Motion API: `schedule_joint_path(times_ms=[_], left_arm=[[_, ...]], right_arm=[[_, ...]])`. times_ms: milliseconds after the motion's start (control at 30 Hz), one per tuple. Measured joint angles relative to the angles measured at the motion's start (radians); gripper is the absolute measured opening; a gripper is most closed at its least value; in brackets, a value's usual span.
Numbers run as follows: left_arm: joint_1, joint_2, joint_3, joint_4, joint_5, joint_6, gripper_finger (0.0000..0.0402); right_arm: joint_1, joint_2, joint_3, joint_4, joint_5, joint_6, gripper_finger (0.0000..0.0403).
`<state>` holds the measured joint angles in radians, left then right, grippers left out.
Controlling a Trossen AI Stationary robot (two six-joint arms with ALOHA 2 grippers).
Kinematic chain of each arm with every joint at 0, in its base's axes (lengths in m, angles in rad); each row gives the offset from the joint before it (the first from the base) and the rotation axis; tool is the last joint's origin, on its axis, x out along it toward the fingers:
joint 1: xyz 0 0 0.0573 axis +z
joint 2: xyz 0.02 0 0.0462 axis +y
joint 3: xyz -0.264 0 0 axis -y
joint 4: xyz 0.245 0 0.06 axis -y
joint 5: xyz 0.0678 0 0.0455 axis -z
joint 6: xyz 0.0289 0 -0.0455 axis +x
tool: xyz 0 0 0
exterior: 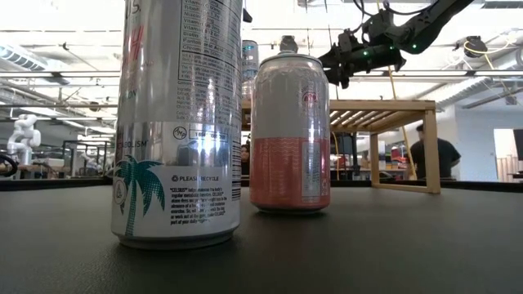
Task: Place canned beverage on shelf
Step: Put the pink soda can on the shelf, then put the pink soda can on the shelf aligned with the other pink soda can
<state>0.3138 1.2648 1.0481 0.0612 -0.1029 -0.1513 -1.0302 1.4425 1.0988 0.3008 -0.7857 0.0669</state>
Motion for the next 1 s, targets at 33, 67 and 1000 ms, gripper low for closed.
schedule_joint_path(times_ms=[33, 67, 1000], left_arm=[[0.0, 0.0, 0.0, 0.0, -0.002, 0.0, 0.0396], [0.0, 0.0, 0.0, 0.0, -0.003, 0.0, 0.0396], [-0.013, -0.157, 0.0, -0.205, -0.097, 0.026, 0.0396]], right_arm=[[0.0, 0.0, 0.0, 0.001, 0.0, -0.003, 0.0282], [0.001, 0.0, 0.0, 0.001, 0.0, -0.011, 0.0282], [0.008, -0.131, 0.003, 0.183, 0.033, 0.155, 0.0359]])
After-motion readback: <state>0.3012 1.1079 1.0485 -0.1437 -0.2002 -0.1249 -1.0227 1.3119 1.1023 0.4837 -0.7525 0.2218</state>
